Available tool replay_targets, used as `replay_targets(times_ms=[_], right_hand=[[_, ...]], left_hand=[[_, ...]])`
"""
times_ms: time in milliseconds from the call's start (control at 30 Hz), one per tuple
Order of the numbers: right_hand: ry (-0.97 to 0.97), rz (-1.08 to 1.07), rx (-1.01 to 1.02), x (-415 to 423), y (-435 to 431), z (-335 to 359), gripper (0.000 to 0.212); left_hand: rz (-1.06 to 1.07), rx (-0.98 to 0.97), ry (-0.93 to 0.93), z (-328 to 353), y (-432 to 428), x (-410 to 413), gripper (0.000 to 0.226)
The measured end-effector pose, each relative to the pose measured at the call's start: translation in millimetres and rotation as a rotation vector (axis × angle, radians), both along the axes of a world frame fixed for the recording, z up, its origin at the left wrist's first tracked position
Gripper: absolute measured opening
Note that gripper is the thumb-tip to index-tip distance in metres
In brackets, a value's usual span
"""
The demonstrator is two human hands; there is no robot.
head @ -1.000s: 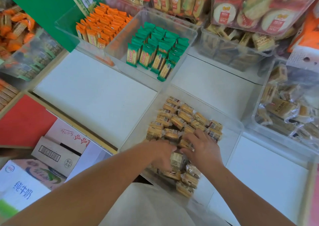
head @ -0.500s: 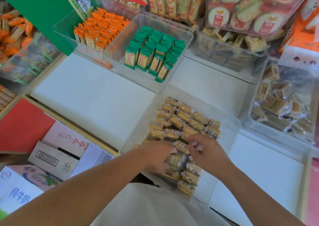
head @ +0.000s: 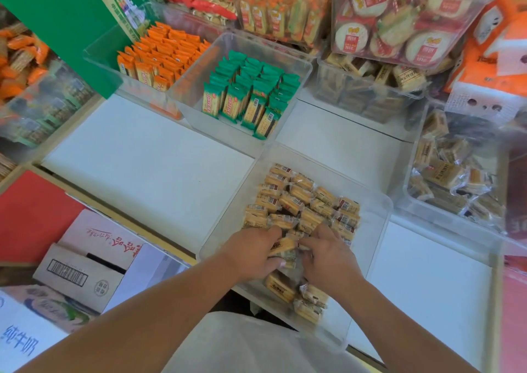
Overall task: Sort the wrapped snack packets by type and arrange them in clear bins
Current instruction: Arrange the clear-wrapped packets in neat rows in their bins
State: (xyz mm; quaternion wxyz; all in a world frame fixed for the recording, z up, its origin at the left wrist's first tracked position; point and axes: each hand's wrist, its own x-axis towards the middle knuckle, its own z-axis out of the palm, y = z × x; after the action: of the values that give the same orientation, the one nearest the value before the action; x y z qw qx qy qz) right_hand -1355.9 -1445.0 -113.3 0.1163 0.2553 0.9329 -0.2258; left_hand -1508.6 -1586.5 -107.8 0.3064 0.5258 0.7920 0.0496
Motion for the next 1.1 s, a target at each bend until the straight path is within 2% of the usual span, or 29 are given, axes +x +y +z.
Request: replay_targets(times_ms=[67,200,233,367,433,500,633,767,900,1100], right_hand=[[0.025,-0.025,-0.047,1.5,2.3,-3.8,0.025],[0.115,-0.086,-0.221,6.3,-3.4,-2.4,0.059],[0.147,-0.111,-0.25,6.0,-3.5,-2.0,0.058],[0.232,-0.186,-0.387,8.3,2.7,2.7,0.032],[0.211,-0.232,-0.428,11.8,6.8,12.5,0.031],[0.225,-0.299,-0.45,17.0,14.0,27.1,0.031],[0.183,-0.192,-0.361,24.7,23.6,43.2,0.035],[0.144,-0.153,-0.31,18.5,16.8,41.9,0.033],[0.138,-0.164,-0.319,15.1,18.3,41.0,0.034],[0.13,-0.086,-0.137,13.4,13.4,40.0,0.038]], left_hand=[[-0.013,-0.005,0.001,-1.8,-3.5,-2.4,0.045],[-0.004,0.055,-0.01,-6.6,-4.7,-2.6,0.042],[-0.018,0.065,0.011,-8.1,-4.4,-1.6,0.045],[0.004,0.091,-0.01,-9.7,-3.7,0.4,0.061],[0.021,0.011,-0.054,-6.4,-3.3,-3.9,0.066],[0.022,-0.097,-0.069,-4.8,-1.0,-7.7,0.058],[0.053,-0.137,-0.119,-5.8,4.4,-9.1,0.032],[0.126,-0.148,-0.201,-8.9,0.6,-8.9,0.042],[0.083,-0.129,-0.086,-10.9,3.3,-5.3,0.04],[0.257,0.035,-0.127,-1.0,-7.5,-7.5,0.035]])
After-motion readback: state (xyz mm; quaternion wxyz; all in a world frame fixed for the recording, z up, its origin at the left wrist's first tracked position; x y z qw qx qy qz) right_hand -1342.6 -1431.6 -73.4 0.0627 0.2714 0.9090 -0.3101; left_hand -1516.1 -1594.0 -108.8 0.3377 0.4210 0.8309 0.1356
